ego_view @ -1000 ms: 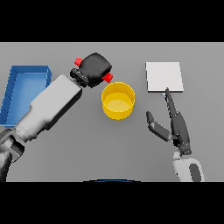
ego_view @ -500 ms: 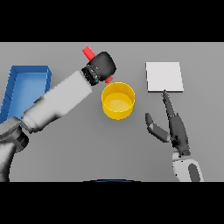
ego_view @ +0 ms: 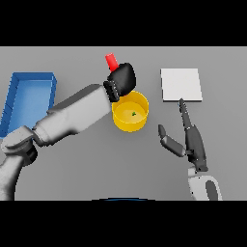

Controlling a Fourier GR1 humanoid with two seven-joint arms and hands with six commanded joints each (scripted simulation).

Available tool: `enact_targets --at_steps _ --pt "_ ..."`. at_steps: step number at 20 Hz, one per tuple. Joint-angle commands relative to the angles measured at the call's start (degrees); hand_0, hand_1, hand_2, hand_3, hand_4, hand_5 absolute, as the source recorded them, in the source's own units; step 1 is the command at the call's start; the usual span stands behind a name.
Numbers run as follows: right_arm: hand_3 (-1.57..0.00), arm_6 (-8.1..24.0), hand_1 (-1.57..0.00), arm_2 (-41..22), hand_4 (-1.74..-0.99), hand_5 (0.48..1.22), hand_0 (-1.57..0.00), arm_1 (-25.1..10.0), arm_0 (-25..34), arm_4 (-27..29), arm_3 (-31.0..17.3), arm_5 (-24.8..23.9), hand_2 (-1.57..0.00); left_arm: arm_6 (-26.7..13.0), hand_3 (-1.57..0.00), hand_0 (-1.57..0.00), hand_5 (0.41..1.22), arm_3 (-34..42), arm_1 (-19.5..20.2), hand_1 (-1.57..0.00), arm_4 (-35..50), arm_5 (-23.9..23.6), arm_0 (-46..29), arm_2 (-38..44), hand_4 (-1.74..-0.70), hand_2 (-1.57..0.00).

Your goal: Pick up the red beaker and tilt it to pour out 1 green nut into yellow bowl. Pick up the yellow bowl and place it on the metallic measuring scale.

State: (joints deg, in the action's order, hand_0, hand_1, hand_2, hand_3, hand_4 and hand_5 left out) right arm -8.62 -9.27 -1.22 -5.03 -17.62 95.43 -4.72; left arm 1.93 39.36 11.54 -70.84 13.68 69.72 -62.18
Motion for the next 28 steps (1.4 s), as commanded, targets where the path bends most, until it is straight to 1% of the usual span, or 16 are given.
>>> enact_targets --at_steps 1,3,5,6,8,9,10,11,13,16,17,18,20,23,25,28 --pt "0.00 -0.18 0.00 0.26 -1.082 0.677 0.00 -0.19 0.23 0.54 0.06 0.31 0.00 1.33 -1.57 -1.57 1.221 -1.06 -0.33 -1.57 -0.63 -0.14 1.27 -0.92 -1.73 -1.57" --pt "0.00 0.13 0.00 0.07 -1.073 0.675 0.00 -0.14 0.48 0.18 0.22 0.18 0.00 1.94 -1.57 -1.57 1.221 -1.46 0.01 -1.57 -2.57 -0.17 3.11 -3.35 -1.73 -1.57" --pt "0.00 0.74 0.00 0.19 -1.061 0.671 0.00 -0.14 0.87 0.03 -0.18 0.06 0.00 3.42 -1.57 -1.57 1.221 -2.78 -1.85 -1.57 -3.85 1.66 4.68 -5.89 -1.73 -1.57" --pt "0.00 0.02 0.00 0.51 -1.059 0.672 0.00 -0.86 0.26 -0.03 0.12 0.06 0.00 3.98 -1.57 -1.57 1.221 -3.24 -2.21 -1.57 -4.44 1.84 5.35 -6.91 -1.73 -1.57" --pt "0.00 -0.64 0.00 -0.42 -1.047 0.681 0.00 -0.05 0.02 -0.36 0.73 0.09 0.00 3.26 -1.57 -1.57 1.221 -3.46 -3.15 -1.57 -4.73 3.09 6.07 -7.78 -1.73 -1.57" --pt "0.00 0.58 0.00 0.18 -1.041 0.683 0.00 -0.11 0.78 -0.30 -0.03 -0.28 0.00 3.60 -1.57 -1.57 1.221 -3.59 -3.15 -1.57 -5.02 2.98 6.65 -8.41 -1.73 -1.57" --pt "0.00 0.85 0.00 0.05 -1.035 0.685 0.00 0.11 1.18 -0.51 -0.74 -0.41 0.00 4.76 -1.57 -1.57 1.221 -4.07 -2.95 -1.57 -4.64 3.88 8.00 -8.35 -1.73 -1.57" --pt "0.00 -0.17 0.00 -0.15 -1.027 0.686 0.00 -0.02 0.72 -0.77 -0.11 -0.51 0.00 5.56 -1.57 -1.57 1.221 -4.55 -2.31 -1.57 -4.21 1.62 8.93 -7.86 -1.73 -1.57" --pt "0.00 -0.15 0.00 0.26 -1.035 0.685 0.00 -0.22 0.82 0.12 -0.15 -0.02 0.00 6.16 -1.57 -1.57 1.221 -7.59 -2.41 -1.57 -2.35 0.14 12.33 -5.44 -1.73 -1.57" --pt "0.00 -0.12 0.00 0.42 -1.023 0.682 0.00 -1.04 0.72 -0.84 0.44 -0.54 0.00 7.10 -1.57 -1.57 1.221 -9.79 0.16 -1.57 0.56 -0.03 16.01 -2.27 -1.73 -1.57" --pt "0.00 -0.30 0.00 0.16 -1.024 0.681 0.00 -0.82 0.58 -1.10 0.36 -0.70 0.00 6.49 -1.26 -1.57 1.221 -10.81 1.39 -1.57 2.22 0.15 17.16 -0.33 -1.73 -1.57" --pt "0.00 0.39 0.00 -0.32 -1.028 0.680 0.00 -0.06 0.98 -1.30 0.15 -0.81 0.00 6.21 -1.02 -1.57 1.221 -12.22 1.75 -1.57 3.33 -0.32 18.38 0.95 -1.73 -1.57" --pt "0.00 0.23 0.00 0.00 -1.009 0.676 0.00 -0.15 -0.05 -0.41 0.52 -0.44 0.00 7.51 -1.22 -1.57 1.221 -15.65 3.46 -1.57 7.60 -1.99 20.34 5.40 -1.73 -1.57" --pt "0.00 -0.34 0.00 -0.08 -0.996 0.675 0.00 -0.33 0.57 -0.71 1.04 -0.70 0.00 3.49 -1.39 -1.57 1.221 -21.14 6.08 -1.57 15.83 -0.92 22.20 14.15 -1.73 -1.57" --pt "0.00 0.54 0.00 0.26 -0.999 0.665 0.00 -0.28 1.22 -0.68 -0.34 -0.88 0.00 0.81 -1.43 -1.57 1.221 -23.56 8.40 -1.57 21.21 -1.39 22.92 19.49 -1.74 -1.57" --pt "0.00 -0.57 0.00 -0.13 -1.004 0.668 0.00 0.47 1.30 0.66 -0.59 0.05 0.00 -2.86 -1.45 -1.57 1.221 -26.78 13.37 -1.57 29.00 -4.72 21.09 26.26 -1.74 -1.57"
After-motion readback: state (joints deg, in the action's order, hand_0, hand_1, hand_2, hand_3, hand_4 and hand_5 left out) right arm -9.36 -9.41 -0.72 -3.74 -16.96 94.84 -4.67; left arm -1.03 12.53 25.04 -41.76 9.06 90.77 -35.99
